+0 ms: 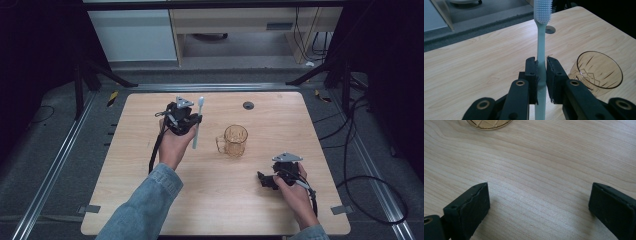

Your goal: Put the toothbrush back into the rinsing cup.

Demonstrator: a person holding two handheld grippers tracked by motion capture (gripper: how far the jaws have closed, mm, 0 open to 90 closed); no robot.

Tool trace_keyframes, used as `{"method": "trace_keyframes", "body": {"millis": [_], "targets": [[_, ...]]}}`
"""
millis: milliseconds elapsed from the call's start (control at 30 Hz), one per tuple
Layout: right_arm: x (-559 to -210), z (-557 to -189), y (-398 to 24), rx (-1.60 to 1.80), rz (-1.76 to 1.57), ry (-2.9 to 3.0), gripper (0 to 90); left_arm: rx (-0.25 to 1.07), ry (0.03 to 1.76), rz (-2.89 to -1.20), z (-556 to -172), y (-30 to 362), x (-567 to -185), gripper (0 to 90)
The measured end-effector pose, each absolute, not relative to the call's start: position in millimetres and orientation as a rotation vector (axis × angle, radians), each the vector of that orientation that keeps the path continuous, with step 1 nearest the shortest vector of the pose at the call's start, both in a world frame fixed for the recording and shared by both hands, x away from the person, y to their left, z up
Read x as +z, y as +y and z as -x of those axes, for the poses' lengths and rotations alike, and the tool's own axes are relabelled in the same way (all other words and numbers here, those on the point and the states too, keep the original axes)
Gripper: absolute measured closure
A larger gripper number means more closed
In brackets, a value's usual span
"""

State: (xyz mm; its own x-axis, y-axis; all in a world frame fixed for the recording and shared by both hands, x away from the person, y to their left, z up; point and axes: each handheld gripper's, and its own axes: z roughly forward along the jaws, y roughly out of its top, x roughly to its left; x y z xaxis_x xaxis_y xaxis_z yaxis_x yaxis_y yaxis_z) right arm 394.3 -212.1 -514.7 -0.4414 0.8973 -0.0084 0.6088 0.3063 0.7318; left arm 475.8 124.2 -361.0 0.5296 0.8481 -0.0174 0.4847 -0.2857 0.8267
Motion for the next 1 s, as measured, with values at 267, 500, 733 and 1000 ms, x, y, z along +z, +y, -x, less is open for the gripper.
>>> {"method": "trace_keyframes", "body": {"millis": [267, 500, 733, 1000], "targets": [[-514.7, -394.3, -212.4, 0.935, -1.340, 2.162, 3.8, 0.558, 1.065, -1.930, -475.0, 114.2, -357.1, 79.3], [-514.7, -393.9, -216.3, 0.935, -1.344, 2.160, 3.8, 0.582, 1.022, -1.913, -471.2, 103.0, -353.9, 79.3], [-514.6, -393.6, -220.5, 0.932, -1.349, 2.157, 3.7, 0.571, 0.981, -1.900, -470.7, 95.3, -349.0, 79.3], [-514.7, -393.4, -224.0, 0.929, -1.354, 2.153, 3.6, 0.560, 0.956, -1.887, -469.1, 91.1, -341.0, 79.3]]}}
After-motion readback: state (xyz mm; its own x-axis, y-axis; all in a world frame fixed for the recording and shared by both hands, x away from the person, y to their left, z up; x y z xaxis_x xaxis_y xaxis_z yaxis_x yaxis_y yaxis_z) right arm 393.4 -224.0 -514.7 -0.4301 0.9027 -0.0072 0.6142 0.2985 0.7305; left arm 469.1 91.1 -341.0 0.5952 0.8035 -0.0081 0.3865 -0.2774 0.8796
